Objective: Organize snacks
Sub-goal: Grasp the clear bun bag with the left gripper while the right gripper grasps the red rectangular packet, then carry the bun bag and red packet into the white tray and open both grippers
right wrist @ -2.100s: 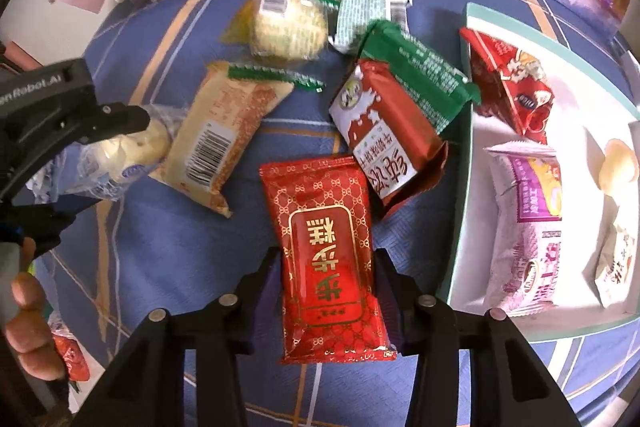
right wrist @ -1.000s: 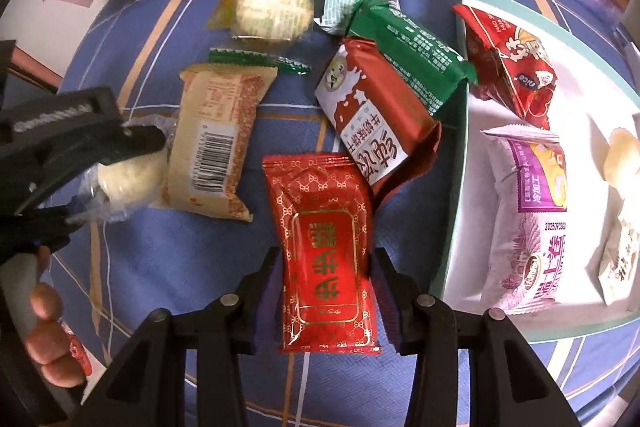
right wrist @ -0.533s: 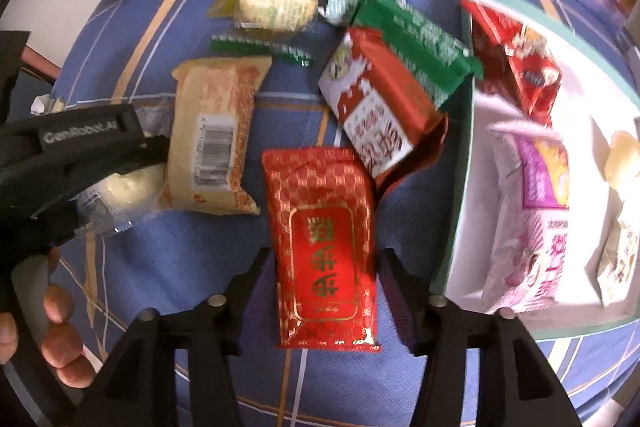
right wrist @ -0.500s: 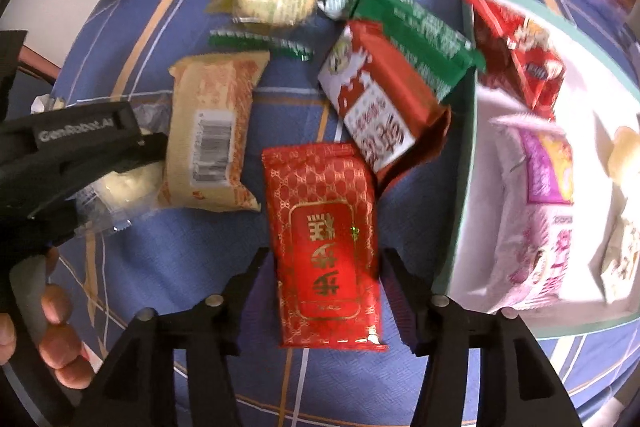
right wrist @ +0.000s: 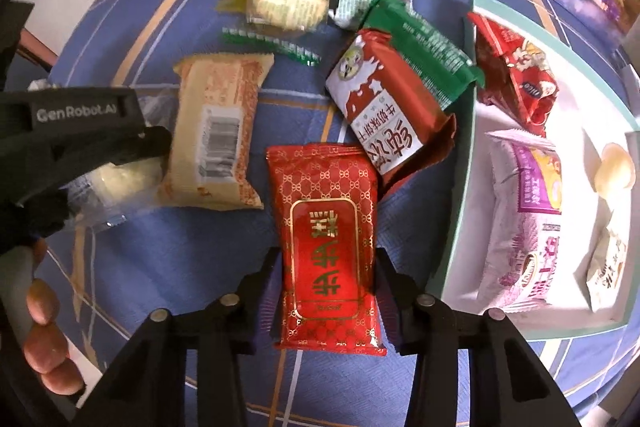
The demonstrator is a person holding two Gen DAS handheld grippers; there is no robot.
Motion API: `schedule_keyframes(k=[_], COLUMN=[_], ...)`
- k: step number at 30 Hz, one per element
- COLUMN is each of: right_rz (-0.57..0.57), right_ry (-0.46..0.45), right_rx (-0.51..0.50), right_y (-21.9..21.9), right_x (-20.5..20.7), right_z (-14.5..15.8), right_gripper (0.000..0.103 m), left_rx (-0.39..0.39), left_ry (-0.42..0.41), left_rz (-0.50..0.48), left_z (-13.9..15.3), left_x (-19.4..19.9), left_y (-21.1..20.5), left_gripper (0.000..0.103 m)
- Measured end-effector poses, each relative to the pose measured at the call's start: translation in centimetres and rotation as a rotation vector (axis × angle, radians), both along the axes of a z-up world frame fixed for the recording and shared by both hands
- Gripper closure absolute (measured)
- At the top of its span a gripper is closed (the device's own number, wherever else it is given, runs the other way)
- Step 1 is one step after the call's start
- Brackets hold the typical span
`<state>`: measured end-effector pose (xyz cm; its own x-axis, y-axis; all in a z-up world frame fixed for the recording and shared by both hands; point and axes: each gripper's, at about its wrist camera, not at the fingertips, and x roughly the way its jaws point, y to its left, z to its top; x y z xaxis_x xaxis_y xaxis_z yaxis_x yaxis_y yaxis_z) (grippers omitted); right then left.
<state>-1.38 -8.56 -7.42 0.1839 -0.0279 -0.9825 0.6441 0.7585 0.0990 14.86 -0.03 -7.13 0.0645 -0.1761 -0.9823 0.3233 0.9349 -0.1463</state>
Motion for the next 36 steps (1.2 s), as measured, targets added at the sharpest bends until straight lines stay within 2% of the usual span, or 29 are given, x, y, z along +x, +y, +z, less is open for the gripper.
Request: schedule_keyframes(k=[5, 12, 18, 21, 25, 29, 36], right_rz=[-0.016, -0.045, -0.105, -0.158, -0.274, -0.389, -0.558], right_ry=[-0.069, -0.18, -0.192, -0.202, -0.182, -0.175, -0.169], right_rx=[-0.013, -0.027, -0.051, -0.057, -0.097, -0.091, -0.113], right_y=[-0.3, -1.2, -3.3, -4.9, -8.6, -12.1, -16.6], right_x=[-0.6, -1.9, -3.7, -5.7, -9.1, -12.8, -18.8], right_z=[2.5, 6.4, 7.5, 7.7, 7.5, 7.1, 7.0], right_gripper=[0.056, 0.056, 0.056, 0.056, 0.056, 0.056, 0.056], left_rx=[-0.03, -0.079, -0.123, -0.152, -0.183, -0.23, -0.238], left_ry=[-0.032, -0.111, -0.15, -0.157, -0.167, -0.137, -0.145], left_rz=[0.008, 0.004, -0.039, -0.087, -0.205, -0.345, -0.546], left_z=[1.7, 5.5, 7.7, 8.5, 9.7, 9.4, 8.6], left_x=[0.1, -0.5, -1.9, -3.1, -6.6, -11.3, -18.7], left_y=[0.3, 0.3, -0.9, -2.3, -5.5, -8.9, -14.3], left_gripper=[0.051, 0.051, 0.051, 0.051, 0.051, 0.051, 0.051])
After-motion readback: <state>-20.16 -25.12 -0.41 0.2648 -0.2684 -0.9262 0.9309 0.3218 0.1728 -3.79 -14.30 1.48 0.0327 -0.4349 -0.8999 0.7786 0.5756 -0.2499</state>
